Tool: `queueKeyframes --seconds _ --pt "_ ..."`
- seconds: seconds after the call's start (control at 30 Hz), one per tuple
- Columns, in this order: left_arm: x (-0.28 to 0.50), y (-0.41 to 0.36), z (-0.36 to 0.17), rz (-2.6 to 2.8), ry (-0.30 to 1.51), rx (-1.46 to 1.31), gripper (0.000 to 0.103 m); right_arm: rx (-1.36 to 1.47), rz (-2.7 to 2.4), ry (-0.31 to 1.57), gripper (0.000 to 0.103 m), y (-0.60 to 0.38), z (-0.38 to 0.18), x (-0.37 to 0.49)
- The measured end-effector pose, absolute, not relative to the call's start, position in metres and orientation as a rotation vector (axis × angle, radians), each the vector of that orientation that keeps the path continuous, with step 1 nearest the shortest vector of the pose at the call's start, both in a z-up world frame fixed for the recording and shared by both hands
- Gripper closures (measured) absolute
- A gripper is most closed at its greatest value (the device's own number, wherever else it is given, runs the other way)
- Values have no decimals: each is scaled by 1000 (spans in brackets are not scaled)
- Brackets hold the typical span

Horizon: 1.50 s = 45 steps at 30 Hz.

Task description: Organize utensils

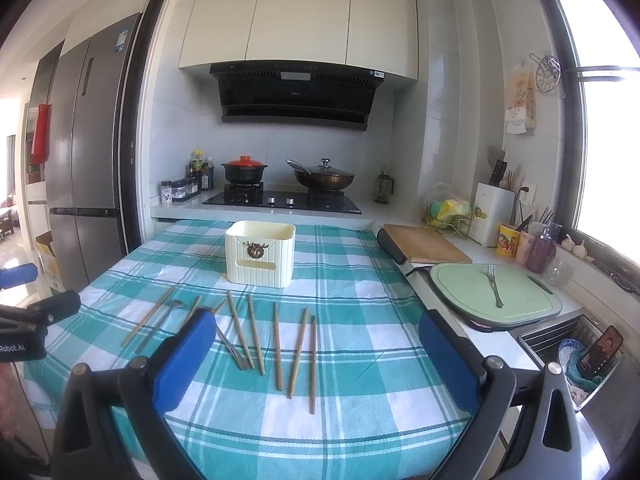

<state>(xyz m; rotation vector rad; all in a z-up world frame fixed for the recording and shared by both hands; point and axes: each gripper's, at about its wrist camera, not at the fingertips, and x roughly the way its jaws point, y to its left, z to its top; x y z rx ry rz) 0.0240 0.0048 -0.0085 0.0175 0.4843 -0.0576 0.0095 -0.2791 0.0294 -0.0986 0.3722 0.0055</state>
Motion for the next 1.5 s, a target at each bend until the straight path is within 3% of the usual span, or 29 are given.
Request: queueKeyframes --seconds 0.33,0.9,1.5 --pt "25 11 -6 -23 445 28 0 -98 19 309 0 -282 32 7" --pt "26 17 -11 -28 467 -7 0 -103 76 366 0 -278 25 7" --pt "86 69 -56 9 609 -63 0 -78 81 493 1 -297 -8 60"
